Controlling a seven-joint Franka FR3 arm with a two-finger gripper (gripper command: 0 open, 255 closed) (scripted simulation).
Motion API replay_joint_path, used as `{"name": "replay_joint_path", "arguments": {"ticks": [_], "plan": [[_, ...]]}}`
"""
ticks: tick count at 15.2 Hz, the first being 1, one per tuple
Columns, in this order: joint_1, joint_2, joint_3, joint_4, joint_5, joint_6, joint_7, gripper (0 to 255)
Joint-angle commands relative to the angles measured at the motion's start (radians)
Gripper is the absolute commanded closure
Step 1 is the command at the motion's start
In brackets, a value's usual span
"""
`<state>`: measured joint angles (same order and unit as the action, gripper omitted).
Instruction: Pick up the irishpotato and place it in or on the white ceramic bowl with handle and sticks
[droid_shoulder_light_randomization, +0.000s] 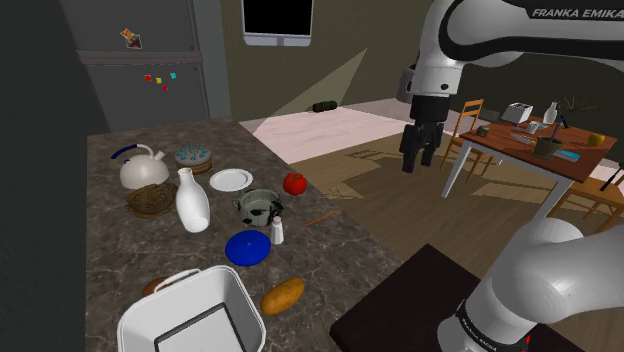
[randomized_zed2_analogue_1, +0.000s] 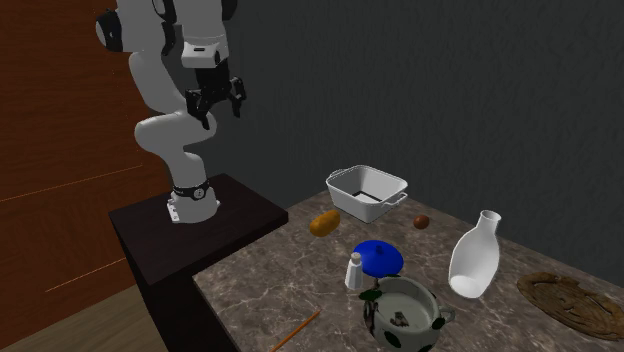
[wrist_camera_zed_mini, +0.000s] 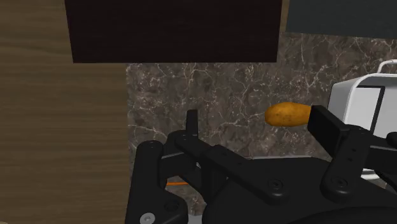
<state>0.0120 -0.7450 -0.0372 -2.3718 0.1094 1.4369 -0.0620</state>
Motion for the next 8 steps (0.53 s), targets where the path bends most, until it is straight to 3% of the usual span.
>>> {"name": "replay_joint_path", "arguments": {"ticks": [1, 8], "plan": [[0.0, 0.0, 0.0, 0.0, 0.0, 0.0, 0.0, 0], [0.096, 0.118, 0.035, -0.108, 0.0, 0.266, -0.173, 0]]}}
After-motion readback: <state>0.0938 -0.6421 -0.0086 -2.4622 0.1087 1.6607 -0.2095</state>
